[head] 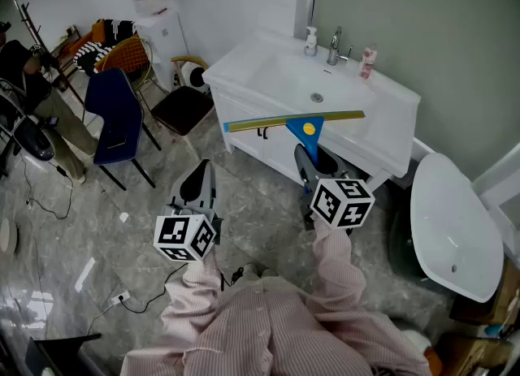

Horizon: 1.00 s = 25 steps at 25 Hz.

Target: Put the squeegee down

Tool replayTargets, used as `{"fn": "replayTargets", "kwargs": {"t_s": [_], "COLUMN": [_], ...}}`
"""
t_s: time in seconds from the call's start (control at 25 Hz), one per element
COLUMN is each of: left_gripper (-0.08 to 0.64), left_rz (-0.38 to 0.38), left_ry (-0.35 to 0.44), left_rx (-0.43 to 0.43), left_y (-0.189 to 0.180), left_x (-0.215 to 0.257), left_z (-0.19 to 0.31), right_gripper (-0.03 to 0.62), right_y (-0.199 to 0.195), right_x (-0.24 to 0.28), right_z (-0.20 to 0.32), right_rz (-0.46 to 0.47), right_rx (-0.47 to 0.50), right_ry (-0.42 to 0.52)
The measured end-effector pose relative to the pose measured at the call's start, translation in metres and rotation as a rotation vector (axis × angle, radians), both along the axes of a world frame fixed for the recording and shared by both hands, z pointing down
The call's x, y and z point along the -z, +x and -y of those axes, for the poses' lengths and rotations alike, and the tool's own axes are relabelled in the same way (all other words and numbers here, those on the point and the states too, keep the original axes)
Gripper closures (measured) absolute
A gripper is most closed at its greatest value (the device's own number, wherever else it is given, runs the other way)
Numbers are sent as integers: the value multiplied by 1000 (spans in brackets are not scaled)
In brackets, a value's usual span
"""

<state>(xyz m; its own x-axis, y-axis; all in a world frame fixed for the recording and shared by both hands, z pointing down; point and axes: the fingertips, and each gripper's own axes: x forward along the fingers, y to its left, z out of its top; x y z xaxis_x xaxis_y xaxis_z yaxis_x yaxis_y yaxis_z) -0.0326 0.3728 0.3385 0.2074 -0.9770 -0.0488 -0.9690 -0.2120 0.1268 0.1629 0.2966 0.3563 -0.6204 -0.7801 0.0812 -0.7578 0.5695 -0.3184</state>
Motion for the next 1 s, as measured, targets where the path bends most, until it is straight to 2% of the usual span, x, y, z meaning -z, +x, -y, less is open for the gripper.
{"fn": "replayTargets", "kwargs": {"t_s": [0.6,1.0], "left_gripper": [558,558], "left_rz": [-10,-21], "left_ry": [-27,-40], "left_rx": [3,33], "left_y": [21,9], "left_x": [-9,-18], "left_z": [18,36], "right_gripper": [463,462], "right_y": [16,9], "right_x": [-9,-15], "right_z": [20,43], "right_rz": [15,38], "right_rx": [3,14], "right_ry": [-24,-36]}}
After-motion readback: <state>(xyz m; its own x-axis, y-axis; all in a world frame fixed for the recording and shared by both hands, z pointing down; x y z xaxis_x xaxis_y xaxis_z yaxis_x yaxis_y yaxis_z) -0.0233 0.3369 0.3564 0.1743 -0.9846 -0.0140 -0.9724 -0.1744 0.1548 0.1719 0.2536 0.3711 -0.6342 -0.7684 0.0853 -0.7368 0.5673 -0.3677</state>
